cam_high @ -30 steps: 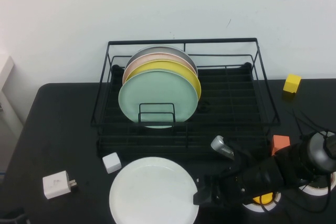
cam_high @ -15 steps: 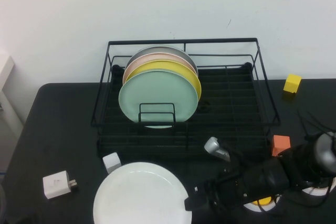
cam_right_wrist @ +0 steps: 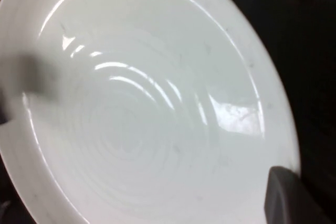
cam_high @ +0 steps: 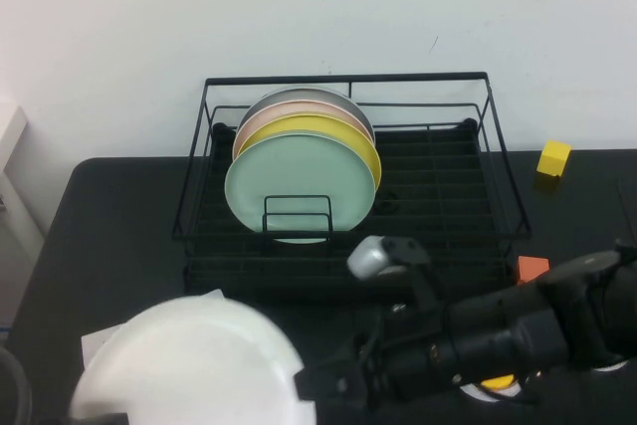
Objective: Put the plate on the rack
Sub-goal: Hand over the plate
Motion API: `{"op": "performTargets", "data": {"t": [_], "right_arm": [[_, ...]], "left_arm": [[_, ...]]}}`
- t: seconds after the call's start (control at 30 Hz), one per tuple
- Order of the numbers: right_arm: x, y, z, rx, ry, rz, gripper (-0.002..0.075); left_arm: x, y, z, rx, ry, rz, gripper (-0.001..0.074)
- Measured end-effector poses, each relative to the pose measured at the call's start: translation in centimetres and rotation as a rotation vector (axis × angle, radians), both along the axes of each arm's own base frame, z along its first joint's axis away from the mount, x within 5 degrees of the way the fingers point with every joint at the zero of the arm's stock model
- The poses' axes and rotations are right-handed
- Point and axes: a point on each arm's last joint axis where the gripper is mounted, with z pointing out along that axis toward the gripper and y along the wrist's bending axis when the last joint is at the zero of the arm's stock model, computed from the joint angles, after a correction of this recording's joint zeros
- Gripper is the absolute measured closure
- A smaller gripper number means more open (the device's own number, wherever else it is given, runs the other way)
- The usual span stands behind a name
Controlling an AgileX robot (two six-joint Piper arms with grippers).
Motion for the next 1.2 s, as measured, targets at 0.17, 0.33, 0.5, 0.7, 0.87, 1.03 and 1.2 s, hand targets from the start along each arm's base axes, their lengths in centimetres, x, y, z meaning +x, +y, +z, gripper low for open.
{"op": "performTargets", "data": {"t": [0.17, 0.33, 0.5, 0.7, 0.87, 1.03, 1.2], "right_arm": [[-1.5, 1.0, 0.9, 0.006, -0.030, 0.049, 0.0715], [-1.6, 1.0, 0.7, -0.015, -0.041, 0.038, 0.0715], [-1.5, 1.0, 0.7, -0.021, -0.053, 0.039, 0.0716], [-1.6, 1.0, 0.9, -0.013, -0.056, 0.044, 0.0717], [-1.6, 1.0, 0.9, -0.008, -0.059, 0.051, 0.0708], [-1.7, 1.1, 1.0, 0.001, -0.056, 0.060, 0.0598], [-1.8, 1.1, 1.2, 0.024, -0.027, 0.064, 0.0385]], "left_arm": [[0.1, 0.0, 0.1, 0.003, -0.013, 0.002, 0.0216], [0.2, 0.1, 0.1, 0.002, -0.025, 0.017, 0.0351], [0.2, 0.1, 0.1, 0.002, -0.025, 0.016, 0.0593], [0.2, 0.2, 0.1, 0.040, -0.037, -0.002, 0.0678], [0.2, 0.2, 0.1, 0.049, -0.046, -0.009, 0.0678], [0.2, 0.0, 0.2, 0.046, -0.066, -0.039, 0.0678], [0.2, -0.3, 0.4, 0.031, -0.086, -0.075, 0.0678]]}}
